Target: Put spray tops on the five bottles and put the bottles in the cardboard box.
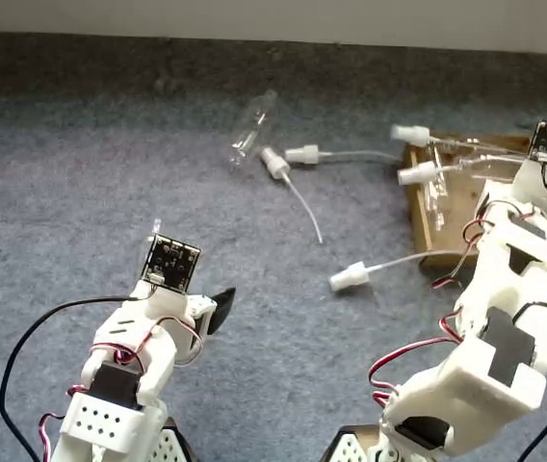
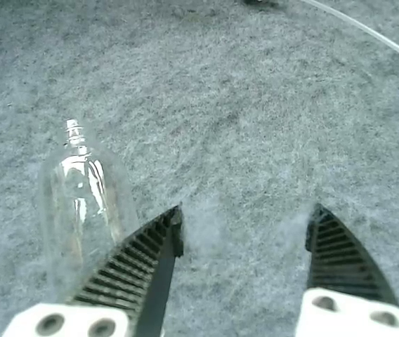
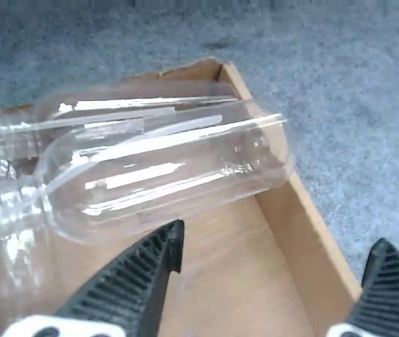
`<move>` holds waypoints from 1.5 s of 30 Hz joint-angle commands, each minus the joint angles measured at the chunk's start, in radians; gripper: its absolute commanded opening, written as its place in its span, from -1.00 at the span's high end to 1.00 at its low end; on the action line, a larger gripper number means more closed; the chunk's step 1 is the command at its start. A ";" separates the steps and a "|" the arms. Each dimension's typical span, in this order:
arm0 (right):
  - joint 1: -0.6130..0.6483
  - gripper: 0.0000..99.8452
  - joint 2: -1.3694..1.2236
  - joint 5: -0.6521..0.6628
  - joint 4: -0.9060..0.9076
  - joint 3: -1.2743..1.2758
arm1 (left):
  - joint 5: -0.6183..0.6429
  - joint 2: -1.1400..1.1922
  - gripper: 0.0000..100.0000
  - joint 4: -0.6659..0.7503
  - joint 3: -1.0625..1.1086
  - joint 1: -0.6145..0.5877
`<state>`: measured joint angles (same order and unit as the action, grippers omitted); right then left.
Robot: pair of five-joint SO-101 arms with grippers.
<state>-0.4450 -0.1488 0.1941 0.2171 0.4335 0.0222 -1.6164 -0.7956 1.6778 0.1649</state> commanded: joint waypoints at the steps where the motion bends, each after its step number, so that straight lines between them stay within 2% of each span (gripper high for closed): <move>1: -0.013 0.26 0.068 -0.009 0.007 -0.064 | -0.008 -0.008 0.50 0.025 0.012 0.001; 22: 0.012 0.26 0.111 0.038 0.142 -0.065 | -0.009 -0.008 0.50 0.025 0.012 0.001; 29: 0.015 0.26 0.297 0.032 0.153 -0.062 | -0.009 -0.008 0.50 0.025 0.010 0.001; 38: 0.051 0.26 0.486 0.032 0.524 -0.139 | -0.009 -0.008 0.51 0.021 -0.004 -0.008; 41: 0.104 0.26 0.527 0.032 0.664 -0.193 | -0.008 -0.008 0.51 0.018 -0.035 -0.012; 45: 0.193 0.26 0.556 0.032 0.849 -0.277 | -0.005 -0.008 0.51 -0.040 -0.079 -0.088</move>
<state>-0.3222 0.3483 0.2217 0.9459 0.2555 0.0222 -1.6164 -0.7956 1.6717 0.1496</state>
